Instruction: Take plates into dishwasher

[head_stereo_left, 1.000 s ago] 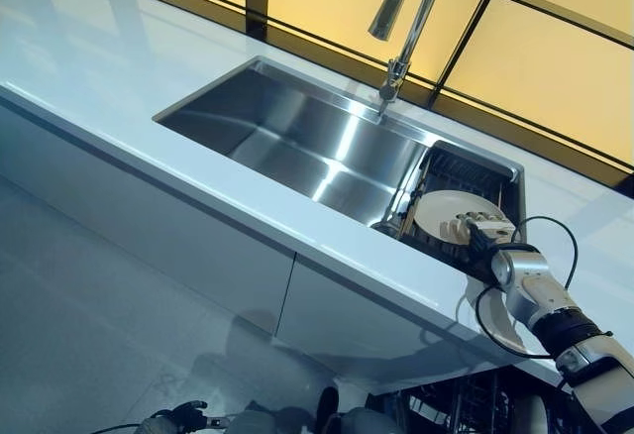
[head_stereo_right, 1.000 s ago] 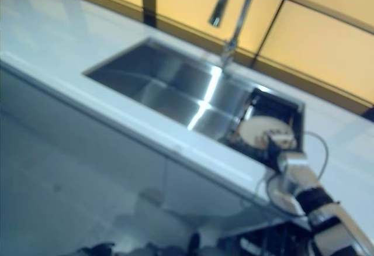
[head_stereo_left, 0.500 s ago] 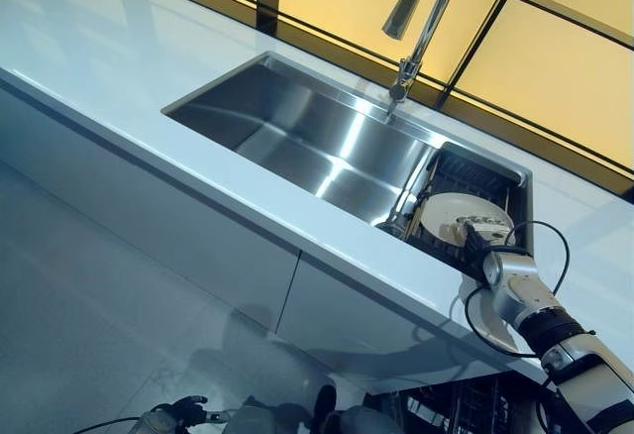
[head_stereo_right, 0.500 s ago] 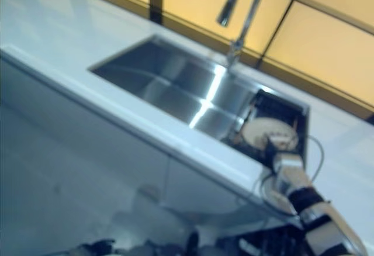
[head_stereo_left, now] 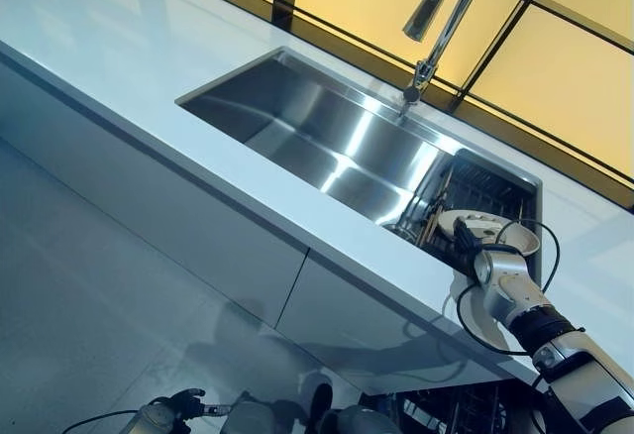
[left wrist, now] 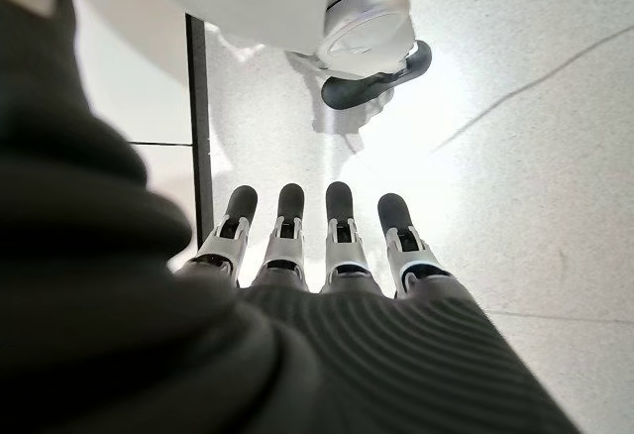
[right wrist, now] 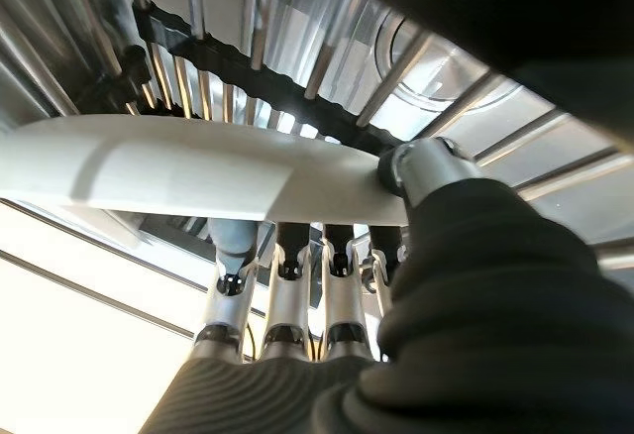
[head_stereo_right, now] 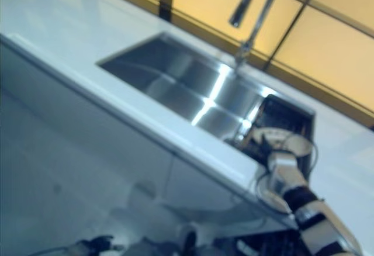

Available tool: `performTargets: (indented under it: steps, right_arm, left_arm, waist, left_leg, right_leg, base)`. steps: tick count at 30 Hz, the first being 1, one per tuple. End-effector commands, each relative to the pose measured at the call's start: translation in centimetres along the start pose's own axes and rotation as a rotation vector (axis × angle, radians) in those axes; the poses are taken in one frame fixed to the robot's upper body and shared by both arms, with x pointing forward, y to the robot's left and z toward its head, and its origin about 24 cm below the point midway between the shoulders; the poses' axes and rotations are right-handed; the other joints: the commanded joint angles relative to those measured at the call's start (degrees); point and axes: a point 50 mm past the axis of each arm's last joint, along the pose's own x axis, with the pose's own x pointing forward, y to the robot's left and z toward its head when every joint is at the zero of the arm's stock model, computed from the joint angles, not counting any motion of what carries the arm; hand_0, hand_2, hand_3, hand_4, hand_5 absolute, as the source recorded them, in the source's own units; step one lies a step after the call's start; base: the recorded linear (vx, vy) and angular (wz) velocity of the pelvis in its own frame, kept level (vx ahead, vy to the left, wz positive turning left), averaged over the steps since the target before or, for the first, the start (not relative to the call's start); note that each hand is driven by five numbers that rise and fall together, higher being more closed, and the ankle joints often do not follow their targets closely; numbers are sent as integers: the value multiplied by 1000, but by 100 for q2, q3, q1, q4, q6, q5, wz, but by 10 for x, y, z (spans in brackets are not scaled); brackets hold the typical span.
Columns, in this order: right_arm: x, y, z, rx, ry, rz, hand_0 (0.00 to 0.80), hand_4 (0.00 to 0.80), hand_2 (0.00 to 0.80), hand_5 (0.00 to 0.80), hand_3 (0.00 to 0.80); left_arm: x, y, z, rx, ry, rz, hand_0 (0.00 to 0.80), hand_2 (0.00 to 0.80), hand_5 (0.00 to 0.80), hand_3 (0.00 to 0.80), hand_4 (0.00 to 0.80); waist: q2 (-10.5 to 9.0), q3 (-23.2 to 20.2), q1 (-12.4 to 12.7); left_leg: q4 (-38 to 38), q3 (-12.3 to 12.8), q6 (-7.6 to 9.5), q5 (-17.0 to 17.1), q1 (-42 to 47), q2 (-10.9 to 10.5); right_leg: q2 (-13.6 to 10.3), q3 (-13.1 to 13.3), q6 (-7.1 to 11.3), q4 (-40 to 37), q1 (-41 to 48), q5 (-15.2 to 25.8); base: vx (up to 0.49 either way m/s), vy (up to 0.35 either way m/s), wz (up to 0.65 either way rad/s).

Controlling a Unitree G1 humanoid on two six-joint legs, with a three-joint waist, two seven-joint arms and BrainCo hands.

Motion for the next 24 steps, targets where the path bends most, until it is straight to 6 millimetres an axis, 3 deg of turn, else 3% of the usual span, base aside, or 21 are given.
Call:
performTargets:
  steps: [1,15,21,24]
  right_arm:
    - [5,-33,-3,-4,4,-118,800,800,800,800,800]
    - [0,-54,-13,20,-27,-243,800,800,800,800,800]
    - [-8,-74,-32,-34,-12,-313,800,800,800,800,800]
    - [-13,-91,-46,-153,22,-367,800,800,800,800,800]
  left_arm:
    - [-3,11,11,66,-43,26,0,0,0,0,0]
    - [-5,15,7,51,-35,43,0,0,0,0,0]
    - [-6,13,1,32,-32,49,0,0,0,0,0]
    - [-6,13,1,19,-33,53,0,0,0,0,0]
  waist:
    - [183,-33,28]
    - [78,-58,-21]
    - [-3,-116,-106]
    - [-43,-139,-155]
  left_leg:
    - [-988,680,879,209,143,-274]
    - [-952,721,895,196,126,-248]
    - [-997,767,880,197,169,-231]
    - [-1022,791,871,202,185,-229]
  right_leg:
    - [207,104,52,192,-349,139]
    - [267,182,69,147,-299,197]
    - [333,269,84,35,-213,212]
    - [373,325,88,-11,-190,214]
  base:
    - [0,0,0]
    - [-4,4,-2]
    - [-15,35,-6]
    - [-37,51,-2]
